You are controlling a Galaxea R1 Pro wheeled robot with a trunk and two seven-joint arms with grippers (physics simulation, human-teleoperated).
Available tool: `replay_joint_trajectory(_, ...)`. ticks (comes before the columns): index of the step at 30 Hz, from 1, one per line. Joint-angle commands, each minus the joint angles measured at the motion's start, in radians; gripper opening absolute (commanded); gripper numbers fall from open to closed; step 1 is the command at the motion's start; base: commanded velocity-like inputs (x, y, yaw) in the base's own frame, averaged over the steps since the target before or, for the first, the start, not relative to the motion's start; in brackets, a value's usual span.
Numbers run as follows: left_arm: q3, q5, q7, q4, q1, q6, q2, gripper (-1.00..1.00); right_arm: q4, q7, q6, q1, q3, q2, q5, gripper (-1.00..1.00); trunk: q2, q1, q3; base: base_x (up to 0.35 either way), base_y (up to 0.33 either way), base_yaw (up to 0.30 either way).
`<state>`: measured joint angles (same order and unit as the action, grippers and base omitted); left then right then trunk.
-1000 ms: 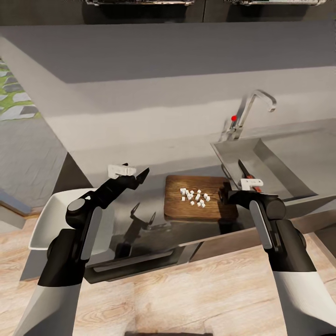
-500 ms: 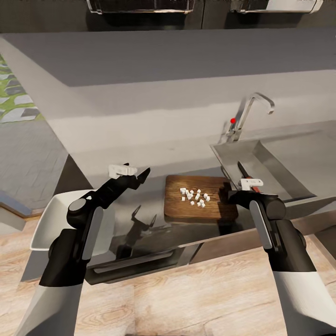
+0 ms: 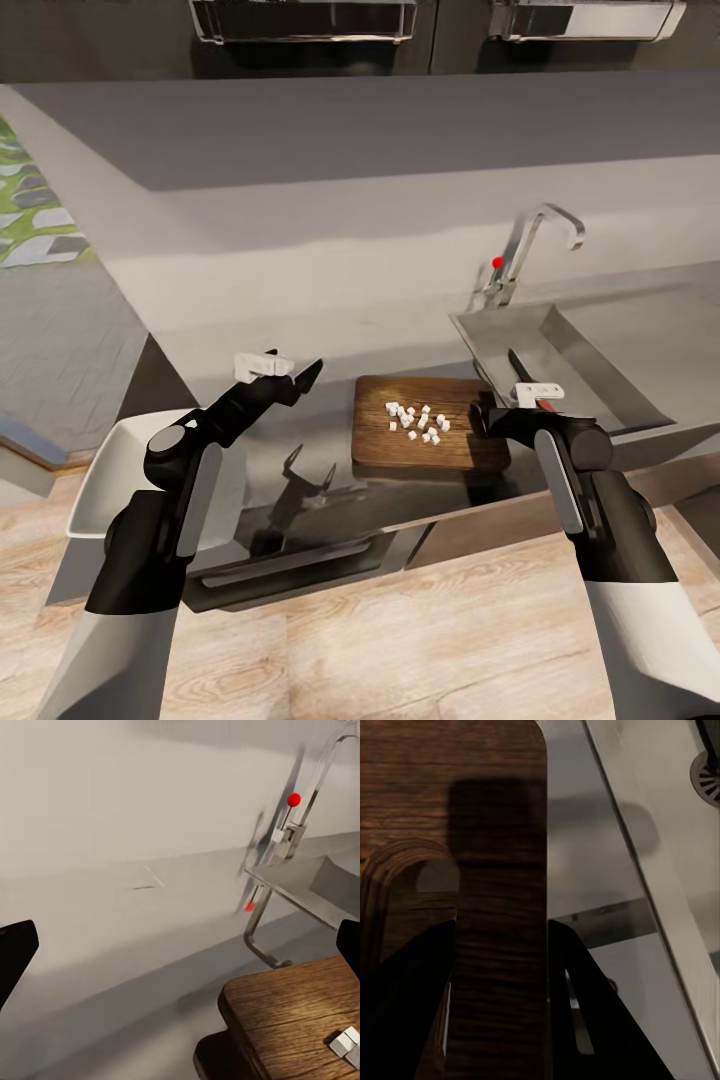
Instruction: In the kitchen, take the Vidalia onion out of the sink, dice it on the chopping board with the paring knife, put the diced onion into the bowl on the countertop, then place both the paring knife and the chopping board into the sink.
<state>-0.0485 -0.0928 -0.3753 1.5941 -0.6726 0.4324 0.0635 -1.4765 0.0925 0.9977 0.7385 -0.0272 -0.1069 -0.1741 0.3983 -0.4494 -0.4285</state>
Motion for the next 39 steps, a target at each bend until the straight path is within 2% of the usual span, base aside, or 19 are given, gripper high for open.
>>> replay_joint_trajectory(1,0.001,-0.01,-0.001,0.001,-0.001,0.009,0.0,1.0,-0.001,0.009,0.003,0.001,-0.002,-0.001,-0.012,-1.0,0.002,-0.001,-0.001,0.0,0.0,0.0)
replay_joint_trajectory(31,0.001,-0.01,-0.001,0.001,-0.001,0.009,0.001,1.0,-0.001,0.009,0.004,0.001,-0.002,-0.001,-0.012,-1.0,0.002,-0.001,0.022,0.0,0.0,0.0)
replay_joint_trajectory(39,0.0,-0.01,-0.001,0.001,-0.001,0.009,0.001,1.0,-0.001,0.009,0.003,0.001,-0.002,-0.001,-0.012,-1.0,0.002,-0.001,0.028,-0.125,0.177,0.0)
